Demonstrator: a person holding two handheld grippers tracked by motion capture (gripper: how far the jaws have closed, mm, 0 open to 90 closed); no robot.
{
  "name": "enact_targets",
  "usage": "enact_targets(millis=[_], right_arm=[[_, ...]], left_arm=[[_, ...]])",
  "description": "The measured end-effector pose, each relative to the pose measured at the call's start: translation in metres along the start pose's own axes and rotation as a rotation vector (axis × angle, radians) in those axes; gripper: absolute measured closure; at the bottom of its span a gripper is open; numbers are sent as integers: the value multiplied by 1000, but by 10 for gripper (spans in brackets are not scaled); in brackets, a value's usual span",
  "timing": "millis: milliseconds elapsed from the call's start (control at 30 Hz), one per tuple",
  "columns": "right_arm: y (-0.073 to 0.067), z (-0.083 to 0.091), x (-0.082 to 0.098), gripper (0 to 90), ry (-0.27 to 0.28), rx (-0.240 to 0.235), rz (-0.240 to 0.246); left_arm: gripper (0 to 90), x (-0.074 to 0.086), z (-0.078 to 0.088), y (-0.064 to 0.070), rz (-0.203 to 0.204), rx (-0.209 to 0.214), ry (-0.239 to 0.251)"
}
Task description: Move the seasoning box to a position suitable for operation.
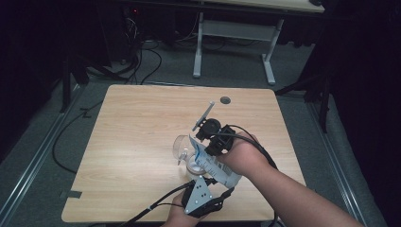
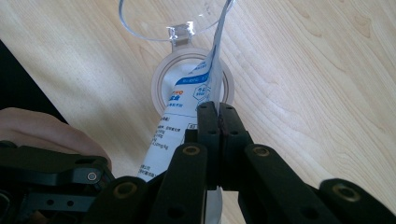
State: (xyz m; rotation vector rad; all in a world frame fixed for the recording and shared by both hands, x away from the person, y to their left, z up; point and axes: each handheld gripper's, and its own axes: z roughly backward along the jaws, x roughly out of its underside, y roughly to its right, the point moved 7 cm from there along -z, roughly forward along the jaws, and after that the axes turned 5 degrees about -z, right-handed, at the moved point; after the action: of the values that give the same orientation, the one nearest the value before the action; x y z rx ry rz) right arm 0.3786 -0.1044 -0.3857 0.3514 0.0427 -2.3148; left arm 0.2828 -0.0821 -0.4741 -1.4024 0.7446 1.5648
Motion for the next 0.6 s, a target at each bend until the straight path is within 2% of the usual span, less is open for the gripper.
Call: enact_targets(millis=[600], right_arm=[[0, 0, 0, 898, -1, 2, -1]], left_arm=[[552, -2, 0, 0, -3, 5, 5]])
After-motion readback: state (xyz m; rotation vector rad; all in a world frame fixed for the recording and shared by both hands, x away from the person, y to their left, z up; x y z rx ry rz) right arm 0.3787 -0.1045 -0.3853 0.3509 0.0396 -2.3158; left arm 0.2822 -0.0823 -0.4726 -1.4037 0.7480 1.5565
